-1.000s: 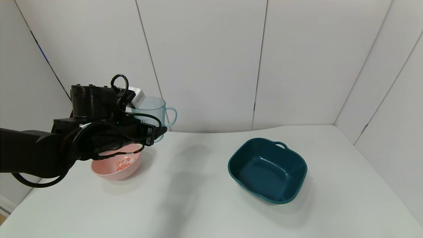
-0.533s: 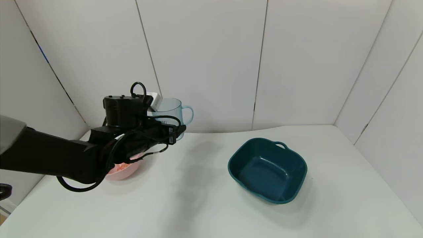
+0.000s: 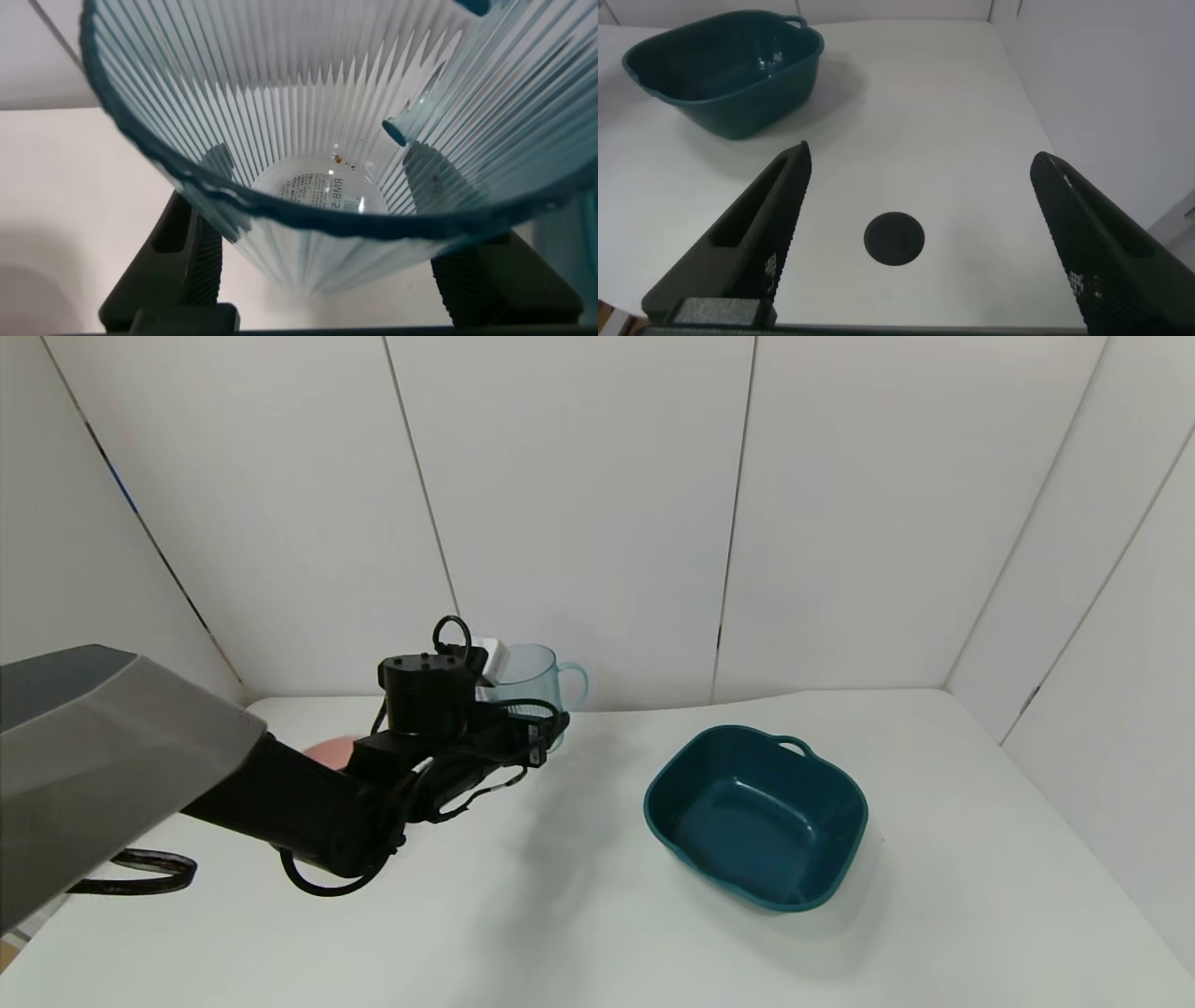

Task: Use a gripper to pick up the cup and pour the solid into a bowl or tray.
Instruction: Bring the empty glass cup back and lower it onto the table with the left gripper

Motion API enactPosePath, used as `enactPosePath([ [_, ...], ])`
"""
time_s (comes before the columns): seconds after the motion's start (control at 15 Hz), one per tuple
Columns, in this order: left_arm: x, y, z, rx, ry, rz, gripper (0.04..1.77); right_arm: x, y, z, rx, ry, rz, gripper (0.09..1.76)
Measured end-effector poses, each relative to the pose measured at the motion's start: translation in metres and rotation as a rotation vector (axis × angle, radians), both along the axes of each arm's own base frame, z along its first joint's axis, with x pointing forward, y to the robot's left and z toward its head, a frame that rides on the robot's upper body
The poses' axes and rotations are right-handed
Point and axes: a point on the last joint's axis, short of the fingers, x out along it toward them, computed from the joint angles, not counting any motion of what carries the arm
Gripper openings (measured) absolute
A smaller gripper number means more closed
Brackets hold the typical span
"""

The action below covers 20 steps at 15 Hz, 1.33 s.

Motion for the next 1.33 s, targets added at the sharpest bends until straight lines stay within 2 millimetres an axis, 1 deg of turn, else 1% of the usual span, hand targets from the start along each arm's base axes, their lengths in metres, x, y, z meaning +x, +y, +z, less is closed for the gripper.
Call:
enactPosePath([
  [0.33,0.016,-0.026,-0.024,0.014,0.021,-0.027,1.25,0.000,0.000,0.000,0.000,0.000,-0.001,1.71],
  [0.6,0.025,-0.040,-0.045,0.028,0.045,-0.040,1.25,0.000,0.000,0.000,0.000,-0.001,0.000,1.71],
  [0.87,0.029,-0.047,-0.060,0.039,0.066,-0.046,1.25,0.000,0.000,0.000,0.000,0.000,0.000,1.71],
  [1.33,0.028,-0.051,-0.069,0.038,0.056,-0.059,1.25,0.000,0.000,0.000,0.000,0.000,0.000,1.71],
])
